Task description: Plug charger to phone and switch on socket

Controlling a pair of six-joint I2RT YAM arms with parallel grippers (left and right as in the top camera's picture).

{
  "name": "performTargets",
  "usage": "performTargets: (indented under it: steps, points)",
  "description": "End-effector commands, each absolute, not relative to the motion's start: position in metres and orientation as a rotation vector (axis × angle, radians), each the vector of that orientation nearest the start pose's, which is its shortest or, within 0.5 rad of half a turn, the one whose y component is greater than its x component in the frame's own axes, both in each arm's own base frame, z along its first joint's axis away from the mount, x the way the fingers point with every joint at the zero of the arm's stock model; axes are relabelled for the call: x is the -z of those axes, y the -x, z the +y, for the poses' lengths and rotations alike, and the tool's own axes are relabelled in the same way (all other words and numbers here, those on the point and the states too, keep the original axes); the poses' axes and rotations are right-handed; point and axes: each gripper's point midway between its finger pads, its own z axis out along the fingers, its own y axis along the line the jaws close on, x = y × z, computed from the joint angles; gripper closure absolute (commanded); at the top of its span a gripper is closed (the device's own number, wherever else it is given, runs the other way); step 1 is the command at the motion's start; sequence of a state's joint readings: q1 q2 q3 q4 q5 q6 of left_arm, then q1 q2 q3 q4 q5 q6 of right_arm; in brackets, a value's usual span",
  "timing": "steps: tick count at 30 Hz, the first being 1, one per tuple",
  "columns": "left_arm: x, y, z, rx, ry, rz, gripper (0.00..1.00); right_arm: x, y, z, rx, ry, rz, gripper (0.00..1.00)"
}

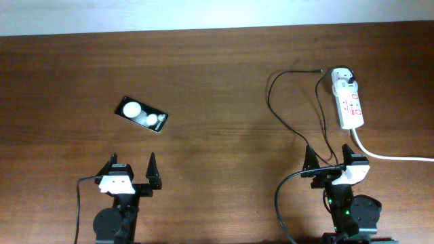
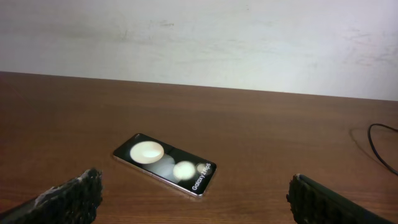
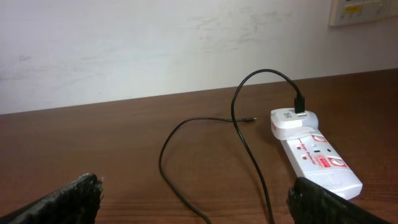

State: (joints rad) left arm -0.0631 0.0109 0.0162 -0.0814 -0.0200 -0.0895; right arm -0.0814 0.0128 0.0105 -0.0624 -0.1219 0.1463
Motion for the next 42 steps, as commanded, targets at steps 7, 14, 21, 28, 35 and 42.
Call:
performTargets:
  steps: [7, 14, 21, 28, 35, 42]
  points:
    - [-0.157, -0.246, -0.009, 0.076, 0.035, 1.647, 0.01, -0.158, -0.246, -0.001, -0.142, -0.1, 1.637, 0.01]
    - [-0.158, -0.246, -0.007, 0.063, 0.046, 1.641, 0.01, -0.158, -0.246, -0.001, -0.142, -0.1, 1.637, 0.01]
    - [-0.157, -0.246, -0.01, 0.081, 0.031, 1.65, 0.01, -0.158, -0.246, -0.001, -0.142, -0.1, 1.637, 0.01]
    - [-0.201, -0.219, -0.017, 0.129, 0.01, 1.753, 0.01, -0.158, -0.246, -0.001, -0.142, -0.1, 1.637, 0.01]
    - [-0.229, -0.194, -0.028, 0.231, 0.019, 1.912, 0.01, -0.158, -0.246, -0.001, -0.142, -0.1, 1.637, 0.01]
    - [-0.198, -0.176, -0.06, 0.479, 0.033, 2.284, 0.01, -0.158, -0.246, -0.001, -0.142, -0.1, 1.637, 0.01]
